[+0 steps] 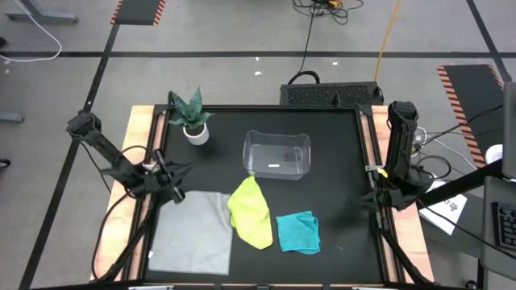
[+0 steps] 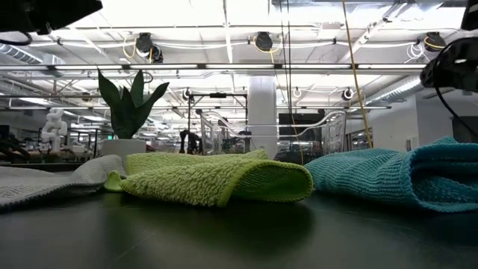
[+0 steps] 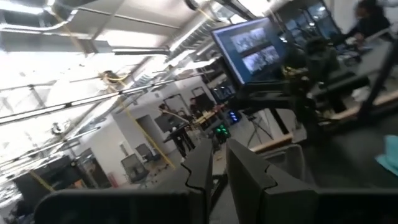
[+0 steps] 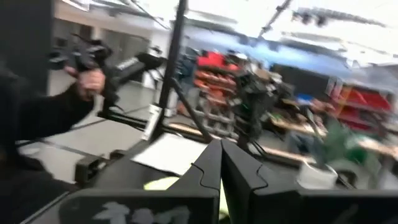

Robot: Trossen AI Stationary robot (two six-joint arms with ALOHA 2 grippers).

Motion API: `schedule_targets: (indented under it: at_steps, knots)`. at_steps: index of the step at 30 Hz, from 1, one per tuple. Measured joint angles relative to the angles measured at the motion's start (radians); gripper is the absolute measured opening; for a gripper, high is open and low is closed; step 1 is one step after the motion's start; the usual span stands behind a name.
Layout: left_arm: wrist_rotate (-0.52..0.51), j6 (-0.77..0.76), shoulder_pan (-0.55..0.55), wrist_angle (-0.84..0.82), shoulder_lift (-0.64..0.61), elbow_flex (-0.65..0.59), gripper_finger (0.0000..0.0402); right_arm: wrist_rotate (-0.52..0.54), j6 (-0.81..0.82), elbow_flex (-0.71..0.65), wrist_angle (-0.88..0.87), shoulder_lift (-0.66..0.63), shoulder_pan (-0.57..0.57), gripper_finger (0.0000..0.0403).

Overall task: Fold microfiber towels
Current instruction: Fold the blue towel

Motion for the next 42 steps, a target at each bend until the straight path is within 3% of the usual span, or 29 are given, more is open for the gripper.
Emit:
schedule_targets:
  at_steps: [6, 11, 15, 18, 21, 28, 33, 38, 42]
  knots:
    - [0.047, -0.123, 0.006, -0.199, -0.066, 0.001, 0.0048, -0.017, 0.055, 0.0, -0.204, -0.131, -0.038, 0.0]
    - [0.148, -0.267, 0.051, -0.421, -0.13, 0.009, 0.0048, -0.2, 0.304, 0.053, -0.607, -0.176, -0.149, 0.0]
    - [0.313, -0.392, 0.109, -0.728, -0.173, 0.086, 0.0048, -0.426, 0.518, 0.128, -0.835, -0.144, -0.334, 0.0]
    - [0.476, -0.509, 0.181, -0.983, -0.174, 0.19, 0.0048, -0.644, 0.541, 0.16, -0.887, -0.108, -0.492, 0.0]
    - [0.593, -0.568, 0.262, -1.09, -0.159, 0.266, 0.0048, -0.818, 0.545, 0.192, -0.913, -0.075, -0.664, 0.0]
    - [0.897, -0.568, 0.476, -1.064, -0.068, 0.286, 0.0048, -1.316, 0.514, 0.197, -0.853, 0.018, -1.109, 0.0]
    - [1.097, -0.616, 0.636, -0.911, 0.107, 0.261, 0.0048, -1.603, 0.514, 0.199, -0.693, 0.181, -1.376, 0.0]
    - [1.175, -0.65, 0.715, -0.737, 0.33, 0.261, 0.0048, -1.74, 0.529, 0.199, -0.532, 0.366, -1.499, 0.0]
    - [1.175, -0.615, 0.725, -0.613, 0.469, 0.261, 0.0049, -1.757, 0.469, 0.199, -0.466, 0.468, -1.505, 0.0]
